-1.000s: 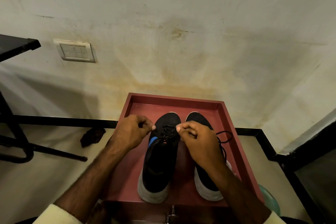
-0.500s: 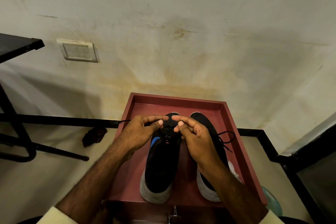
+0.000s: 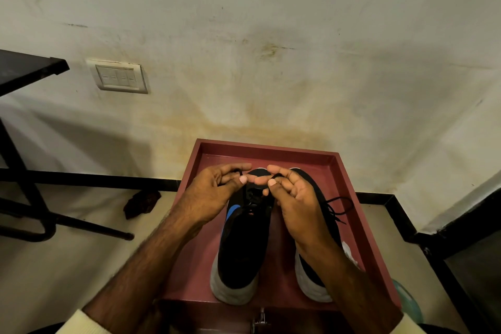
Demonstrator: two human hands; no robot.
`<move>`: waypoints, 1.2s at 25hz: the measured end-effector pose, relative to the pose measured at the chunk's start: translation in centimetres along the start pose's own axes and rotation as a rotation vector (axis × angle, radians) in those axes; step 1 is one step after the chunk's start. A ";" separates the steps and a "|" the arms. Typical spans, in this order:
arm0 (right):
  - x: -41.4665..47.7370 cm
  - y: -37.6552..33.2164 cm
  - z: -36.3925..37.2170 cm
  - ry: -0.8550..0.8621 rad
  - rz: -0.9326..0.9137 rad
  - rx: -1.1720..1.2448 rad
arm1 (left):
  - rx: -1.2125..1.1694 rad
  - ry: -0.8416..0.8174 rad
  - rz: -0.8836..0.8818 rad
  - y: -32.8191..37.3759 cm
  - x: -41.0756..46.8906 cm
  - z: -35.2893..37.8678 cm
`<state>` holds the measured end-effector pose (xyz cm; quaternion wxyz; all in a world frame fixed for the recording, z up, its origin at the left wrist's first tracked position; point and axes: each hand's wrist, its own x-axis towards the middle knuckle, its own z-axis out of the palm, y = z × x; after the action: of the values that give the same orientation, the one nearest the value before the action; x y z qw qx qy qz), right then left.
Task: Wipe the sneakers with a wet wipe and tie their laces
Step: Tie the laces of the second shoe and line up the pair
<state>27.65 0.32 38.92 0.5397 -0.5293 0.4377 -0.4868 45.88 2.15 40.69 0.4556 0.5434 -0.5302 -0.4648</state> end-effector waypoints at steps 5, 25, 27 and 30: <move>0.0 0.4 0.0 0.024 0.004 -0.059 | 0.057 0.017 0.022 0.0 -0.2 0.3; -0.4 0.8 -0.3 0.004 -0.053 -0.306 | 0.139 0.149 0.141 -0.9 0.2 1.5; -0.7 0.6 0.0 -0.019 -0.063 -0.330 | 0.145 0.145 0.147 -0.9 0.2 1.3; -0.7 0.5 0.0 -0.060 -0.087 -0.326 | 0.112 0.158 0.125 -0.8 0.3 1.2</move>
<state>27.56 1.03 38.43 0.4378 -0.6427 0.4711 -0.4162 44.86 1.90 39.72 0.4929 0.5689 -0.5506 -0.3608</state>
